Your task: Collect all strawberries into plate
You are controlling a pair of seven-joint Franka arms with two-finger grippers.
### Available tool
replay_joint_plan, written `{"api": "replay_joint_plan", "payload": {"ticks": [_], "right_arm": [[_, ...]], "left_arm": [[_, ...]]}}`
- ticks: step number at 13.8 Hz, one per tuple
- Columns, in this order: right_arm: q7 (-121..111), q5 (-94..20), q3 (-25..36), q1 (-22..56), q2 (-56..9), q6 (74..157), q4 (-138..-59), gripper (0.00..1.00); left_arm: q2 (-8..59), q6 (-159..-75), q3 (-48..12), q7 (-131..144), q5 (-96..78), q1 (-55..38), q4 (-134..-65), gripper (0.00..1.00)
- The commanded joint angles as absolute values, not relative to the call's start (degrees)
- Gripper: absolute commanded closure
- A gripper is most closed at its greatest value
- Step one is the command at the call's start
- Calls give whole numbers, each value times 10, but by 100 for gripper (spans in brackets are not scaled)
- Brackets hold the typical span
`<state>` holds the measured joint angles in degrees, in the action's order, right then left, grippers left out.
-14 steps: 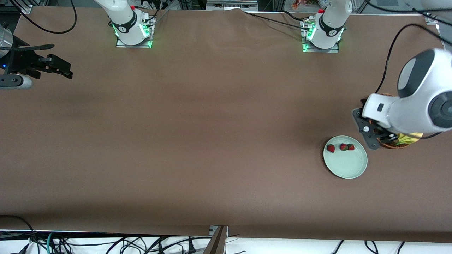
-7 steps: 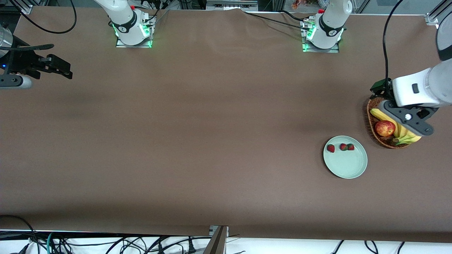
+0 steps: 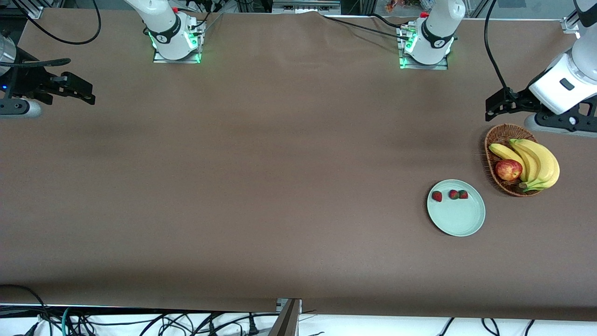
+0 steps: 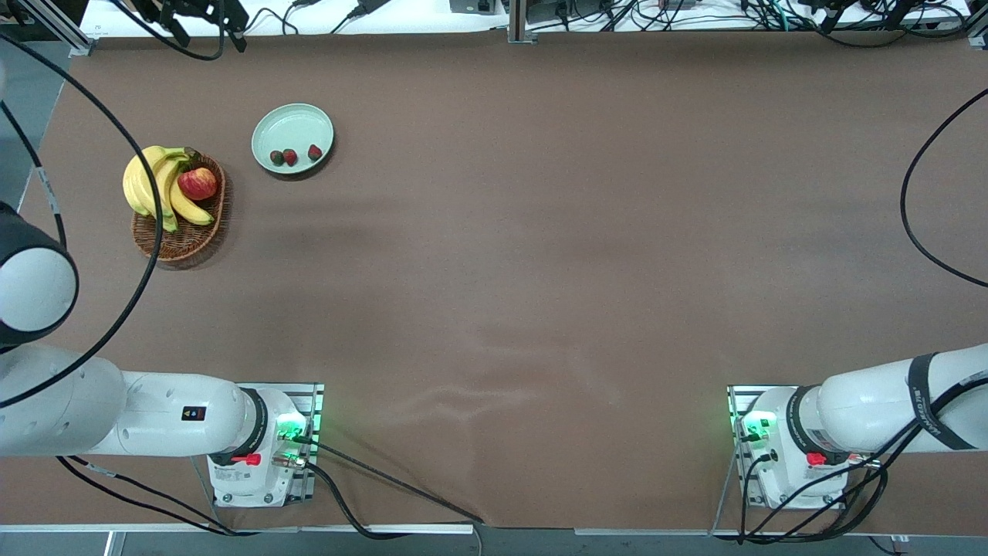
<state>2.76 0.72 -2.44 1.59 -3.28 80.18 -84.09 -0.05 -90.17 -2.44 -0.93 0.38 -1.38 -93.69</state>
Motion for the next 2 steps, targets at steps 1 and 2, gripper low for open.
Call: {"api": "replay_joint_plan", "payload": {"ticks": [1,2], "right_arm": [[32,14,-30,11,-37,798,-829,0],[32,14,-30,10,-37,798,-829,0]], "left_arm": [[-22,-921,-8,9,-10,-22,-969,0],[-20,-921,-8,8,-10,-22,-967,0]]}}
